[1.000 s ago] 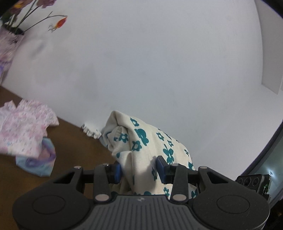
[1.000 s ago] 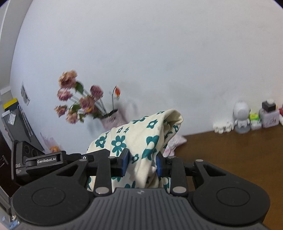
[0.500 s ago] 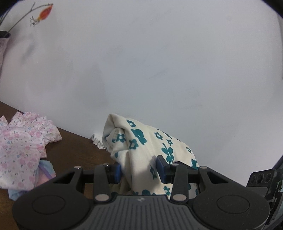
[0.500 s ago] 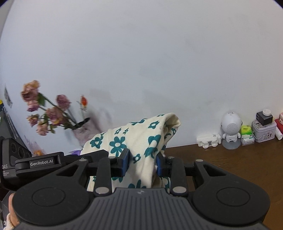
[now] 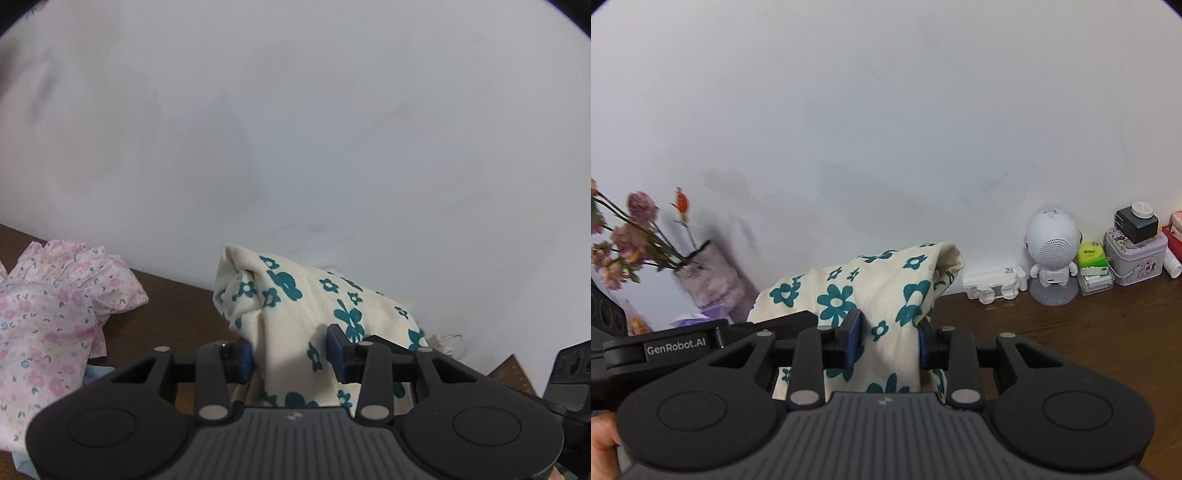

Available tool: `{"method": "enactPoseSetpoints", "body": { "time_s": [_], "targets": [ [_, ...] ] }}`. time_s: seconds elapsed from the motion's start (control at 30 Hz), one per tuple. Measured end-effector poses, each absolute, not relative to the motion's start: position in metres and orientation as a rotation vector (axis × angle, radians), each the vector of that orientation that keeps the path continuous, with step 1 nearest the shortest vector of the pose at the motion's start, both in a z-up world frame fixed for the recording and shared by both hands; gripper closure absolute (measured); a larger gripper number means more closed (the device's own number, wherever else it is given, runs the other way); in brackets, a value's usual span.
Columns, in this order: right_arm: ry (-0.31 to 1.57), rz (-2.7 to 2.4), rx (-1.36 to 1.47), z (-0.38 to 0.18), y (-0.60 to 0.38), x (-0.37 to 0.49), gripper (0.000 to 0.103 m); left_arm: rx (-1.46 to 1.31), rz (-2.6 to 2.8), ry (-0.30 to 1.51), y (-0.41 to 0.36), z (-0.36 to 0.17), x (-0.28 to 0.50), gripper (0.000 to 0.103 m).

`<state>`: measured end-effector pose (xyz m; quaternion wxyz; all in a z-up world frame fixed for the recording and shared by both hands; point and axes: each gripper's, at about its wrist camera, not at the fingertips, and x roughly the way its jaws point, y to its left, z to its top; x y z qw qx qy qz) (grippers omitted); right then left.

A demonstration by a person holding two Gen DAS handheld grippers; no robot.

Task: Fold clothes
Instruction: 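Carry the bundle with both grippers toward the white robot figure by the wall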

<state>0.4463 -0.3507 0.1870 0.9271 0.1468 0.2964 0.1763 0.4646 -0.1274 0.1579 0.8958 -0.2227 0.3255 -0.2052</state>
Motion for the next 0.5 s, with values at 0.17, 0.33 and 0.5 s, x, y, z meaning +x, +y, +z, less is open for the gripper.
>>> {"method": "enactPoseSetpoints", "body": {
  "time_s": [0.17,0.33,0.5],
  "targets": [
    [0.635,0.322,0.279,0.161,-0.345,0.467,0.074,-0.446,-0.391,0.702,-0.134,0.133,0.487,0.066],
    [0.672,0.289,0.269,0.13,-0.34,0.487,0.074,-0.442,-0.368,0.733,-0.139,0.1,0.505,0.066],
    [0.706,0.255,0.289,0.097,-0.34,0.505,0.074,-0.447,-0.344,0.759,-0.145,0.071,0.52,0.066]
  ]
}}
